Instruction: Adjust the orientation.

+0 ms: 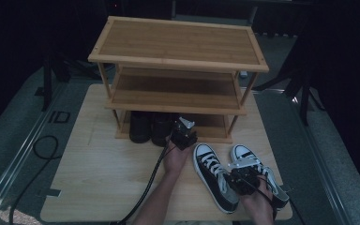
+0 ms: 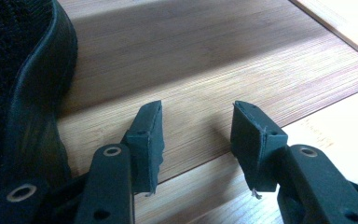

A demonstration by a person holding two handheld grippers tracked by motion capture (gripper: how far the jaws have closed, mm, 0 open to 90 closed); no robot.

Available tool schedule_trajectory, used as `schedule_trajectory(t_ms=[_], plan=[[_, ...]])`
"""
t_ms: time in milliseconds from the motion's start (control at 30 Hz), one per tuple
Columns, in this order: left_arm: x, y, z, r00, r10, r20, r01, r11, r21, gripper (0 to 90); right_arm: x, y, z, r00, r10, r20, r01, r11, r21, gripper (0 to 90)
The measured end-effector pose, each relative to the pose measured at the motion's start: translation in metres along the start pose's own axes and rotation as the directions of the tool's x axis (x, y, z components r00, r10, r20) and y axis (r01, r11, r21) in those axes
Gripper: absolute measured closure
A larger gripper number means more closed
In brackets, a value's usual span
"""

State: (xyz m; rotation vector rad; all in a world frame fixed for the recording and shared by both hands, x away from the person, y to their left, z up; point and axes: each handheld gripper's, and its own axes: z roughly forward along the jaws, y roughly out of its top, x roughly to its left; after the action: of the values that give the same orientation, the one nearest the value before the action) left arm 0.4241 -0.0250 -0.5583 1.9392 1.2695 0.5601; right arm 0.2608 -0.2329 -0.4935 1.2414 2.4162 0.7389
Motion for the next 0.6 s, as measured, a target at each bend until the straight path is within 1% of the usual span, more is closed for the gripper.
schedule_trajectory(t_ms=[267,367,600], plan=[[0.0,0.0,0.0,1.0,-0.001,0.0,0.001,1.0,0.0,54.3,-0.012,-0.003,-0.009,0.9983,-0.002,-0.058,0.0,0.999,-0.032,88.3],[0.0,0.0,0.0,1.0,-0.002,-0.001,0.002,1.0,0.0,54.3,-0.016,-0.003,-0.012,0.9977,0.002,-0.068,-0.004,0.999,-0.038,88.3],[0.0,0.0,0.0,1.0,-0.001,0.0,0.001,1.0,0.0,54.3,-0.021,-0.002,-0.023,0.9952,-0.012,-0.097,0.007,0.998,-0.058,88.3]])
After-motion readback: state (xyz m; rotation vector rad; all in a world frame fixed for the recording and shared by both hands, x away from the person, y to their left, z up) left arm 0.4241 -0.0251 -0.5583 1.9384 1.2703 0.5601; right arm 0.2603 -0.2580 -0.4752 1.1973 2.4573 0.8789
